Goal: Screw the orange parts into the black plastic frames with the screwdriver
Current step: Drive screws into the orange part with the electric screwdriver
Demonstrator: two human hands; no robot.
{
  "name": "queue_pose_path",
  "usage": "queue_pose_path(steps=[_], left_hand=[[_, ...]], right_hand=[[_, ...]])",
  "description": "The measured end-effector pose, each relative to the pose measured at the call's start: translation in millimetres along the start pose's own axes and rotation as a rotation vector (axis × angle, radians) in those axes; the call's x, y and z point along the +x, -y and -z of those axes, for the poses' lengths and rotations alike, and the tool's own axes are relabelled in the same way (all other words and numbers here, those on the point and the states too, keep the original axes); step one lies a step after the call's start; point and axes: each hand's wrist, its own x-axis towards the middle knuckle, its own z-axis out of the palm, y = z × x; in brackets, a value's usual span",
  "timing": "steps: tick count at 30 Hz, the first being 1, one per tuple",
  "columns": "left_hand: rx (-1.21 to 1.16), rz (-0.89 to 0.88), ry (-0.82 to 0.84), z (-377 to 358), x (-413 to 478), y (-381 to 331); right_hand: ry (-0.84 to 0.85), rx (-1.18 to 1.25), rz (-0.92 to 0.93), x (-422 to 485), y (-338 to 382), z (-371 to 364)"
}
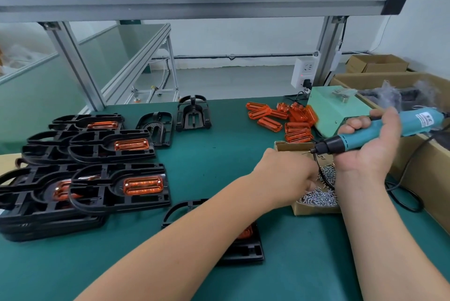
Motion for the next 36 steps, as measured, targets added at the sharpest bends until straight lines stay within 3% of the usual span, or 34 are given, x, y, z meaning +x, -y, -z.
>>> queue_pose_path(steps=[5,9,15,23,36], left_hand=[[-0.48,0.097,-0.11,14.6,-27.1,15.9],[-0.718,0.146,-0.211,26.9,-65.8,47.0],[-0.795,0.246,-0.253,23.7,-117.6,94.3],[-0.836,0.266,-0.215,6.7,-129.0,94.2],[-1.024,0.215,-0.229,11.7,-134.3,84.2]], right_hand=[[0.008,-0.009,-0.008,-0.1,-1.3,-0.5],[0.041,-0.022,-0.036,-7.2,-8.2,-4.8],[0.16,-0.064,-0.143,-33.6,-27.0,-20.4],[0.344,-0.112,-0.217,-79.4,-45.1,-34.1],[0.367,-0.118,-0.25,-93.6,-47.6,-37.2]])
